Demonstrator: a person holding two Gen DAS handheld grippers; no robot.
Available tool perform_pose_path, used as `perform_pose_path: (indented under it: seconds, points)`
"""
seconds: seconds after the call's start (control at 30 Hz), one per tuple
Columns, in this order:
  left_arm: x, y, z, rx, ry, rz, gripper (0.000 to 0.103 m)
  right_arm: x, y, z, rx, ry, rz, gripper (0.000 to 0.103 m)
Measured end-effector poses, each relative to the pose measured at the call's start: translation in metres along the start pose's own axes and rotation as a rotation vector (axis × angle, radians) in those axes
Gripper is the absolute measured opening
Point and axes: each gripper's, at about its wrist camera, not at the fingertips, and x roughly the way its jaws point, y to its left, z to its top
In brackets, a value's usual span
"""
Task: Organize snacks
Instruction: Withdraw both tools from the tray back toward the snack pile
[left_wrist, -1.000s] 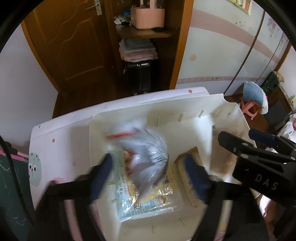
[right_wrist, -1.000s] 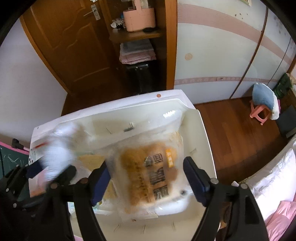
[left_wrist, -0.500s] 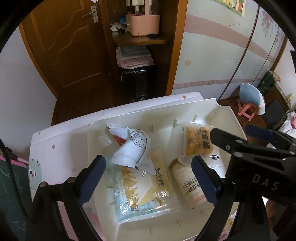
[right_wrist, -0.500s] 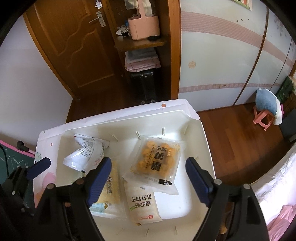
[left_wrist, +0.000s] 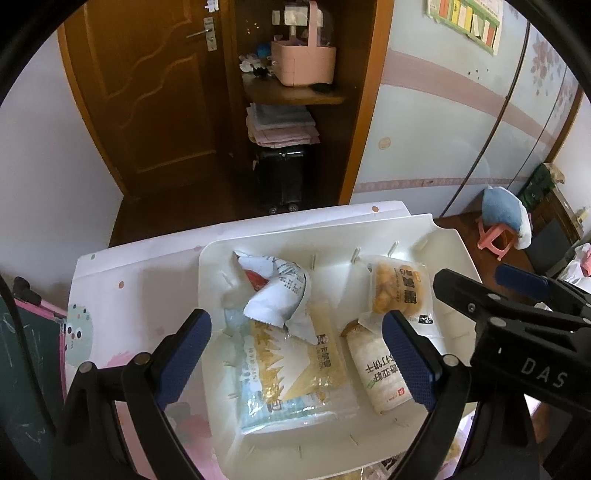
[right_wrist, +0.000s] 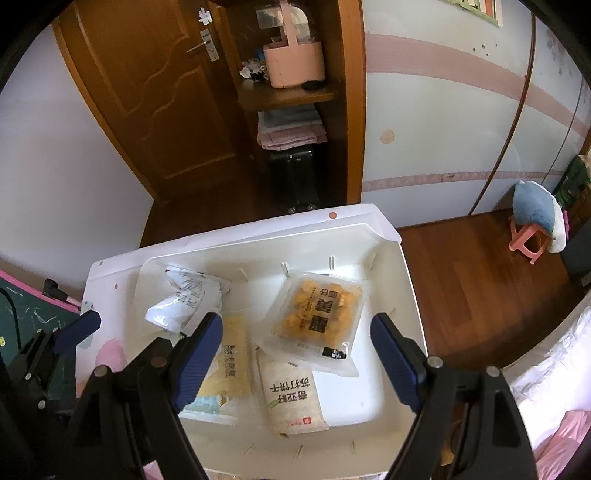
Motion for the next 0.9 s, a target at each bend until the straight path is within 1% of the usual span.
perform_pose_path:
  seconds: [0.23,0.47,0.9]
  points:
    - [-0.026,0.002,-0.011,0.021,-0.014,0.01,0.093,-0.026,0.003,-0.008,-0.017,-0.031,0.024,0.083]
    - [-0.056,-0.001,-0.029,0.038,-0.03,0.019,0.093,-0.054,0.005,-0.019,-0.033,-0.062,0.048,0.083]
    - [-0.102,0.005,-0.074,-0.003,-0.043,0.017,0.093,-0.1,0.002,-0.061,-0.064,-0.087,0.111,0.083]
